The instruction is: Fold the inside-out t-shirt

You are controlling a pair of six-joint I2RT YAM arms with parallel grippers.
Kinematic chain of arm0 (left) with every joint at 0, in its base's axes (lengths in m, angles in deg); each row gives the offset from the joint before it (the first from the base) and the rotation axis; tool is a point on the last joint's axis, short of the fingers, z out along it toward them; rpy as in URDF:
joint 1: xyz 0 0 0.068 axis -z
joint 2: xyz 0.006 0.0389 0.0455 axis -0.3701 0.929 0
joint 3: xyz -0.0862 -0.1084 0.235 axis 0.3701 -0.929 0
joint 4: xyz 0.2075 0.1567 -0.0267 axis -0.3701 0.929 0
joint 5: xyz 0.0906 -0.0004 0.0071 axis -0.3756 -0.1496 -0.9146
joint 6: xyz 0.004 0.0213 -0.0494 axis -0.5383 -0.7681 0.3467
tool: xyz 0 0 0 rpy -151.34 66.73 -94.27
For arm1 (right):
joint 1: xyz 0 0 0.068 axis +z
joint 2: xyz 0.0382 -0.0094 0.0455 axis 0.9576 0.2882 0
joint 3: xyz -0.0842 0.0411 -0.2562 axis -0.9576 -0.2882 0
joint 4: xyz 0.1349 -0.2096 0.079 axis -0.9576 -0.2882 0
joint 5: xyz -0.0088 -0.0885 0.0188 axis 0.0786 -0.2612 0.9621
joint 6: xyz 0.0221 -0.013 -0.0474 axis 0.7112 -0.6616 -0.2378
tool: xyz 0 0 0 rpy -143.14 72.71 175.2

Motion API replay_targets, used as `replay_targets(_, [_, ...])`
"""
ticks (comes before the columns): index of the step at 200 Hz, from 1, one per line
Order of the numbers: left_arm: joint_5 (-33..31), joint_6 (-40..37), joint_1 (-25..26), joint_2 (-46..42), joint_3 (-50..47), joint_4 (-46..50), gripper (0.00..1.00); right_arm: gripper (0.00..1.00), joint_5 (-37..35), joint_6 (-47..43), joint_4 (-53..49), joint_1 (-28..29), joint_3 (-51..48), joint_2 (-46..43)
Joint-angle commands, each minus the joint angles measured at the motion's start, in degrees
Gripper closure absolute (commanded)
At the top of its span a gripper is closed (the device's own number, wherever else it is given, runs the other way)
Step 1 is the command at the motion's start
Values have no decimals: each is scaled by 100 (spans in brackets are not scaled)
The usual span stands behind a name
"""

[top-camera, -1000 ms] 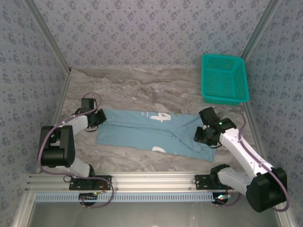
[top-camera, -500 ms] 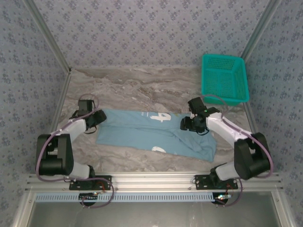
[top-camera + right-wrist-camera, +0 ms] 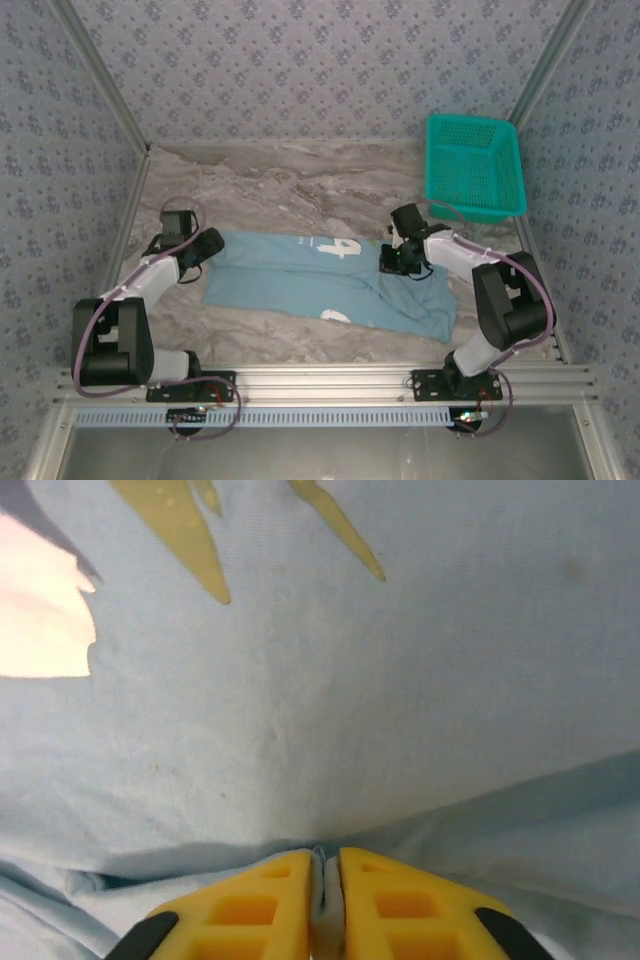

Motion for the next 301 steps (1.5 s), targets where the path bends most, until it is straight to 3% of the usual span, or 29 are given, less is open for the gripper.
replay_targets(1, [87, 8, -24, -137, 31, 126, 31, 90, 96, -106, -285, 114, -118, -410])
replay_targets(45, [114, 1, -22, -145, 39, 146, 31, 94, 0, 46, -713, 668, -395, -1344])
replay_targets(78, [70, -49, -21, -153, 76, 171, 31, 94, 156, 636, -576, 1330, -713, -1846])
replay_targets(112, [79, -25, -19, -232, 62, 164, 31, 82, 497, 1224, -148, 2465, -867, -1744])
replay_targets(139, [104, -18, -9, -386, 68, 232, 31, 61, 125, 658, -1267, 2853, -427, -1779])
replay_targets(156, [200, -12, 25, -485, 61, 247, 30, 53, -447, 450, -1803, 2582, -151, -1966])
replay_targets(173, [572, 60, 130, -525, 53, 138, 30, 49, -556, 537, -1461, 2036, -150, -2015])
replay_targets(226, [2167, 75, 1263, 247, 265, -372, 27, 45, -1036, 716, -1086, 305, -393, -1652])
replay_targets(250, [1943, 0, 1230, 706, 504, -224, 27, 42, -456, 622, -557, 6, -493, -1239])
replay_targets(301, [1365, -46, 760, 1412, 884, -225, 28, 42, -363, 457, -412, -278, -263, -287])
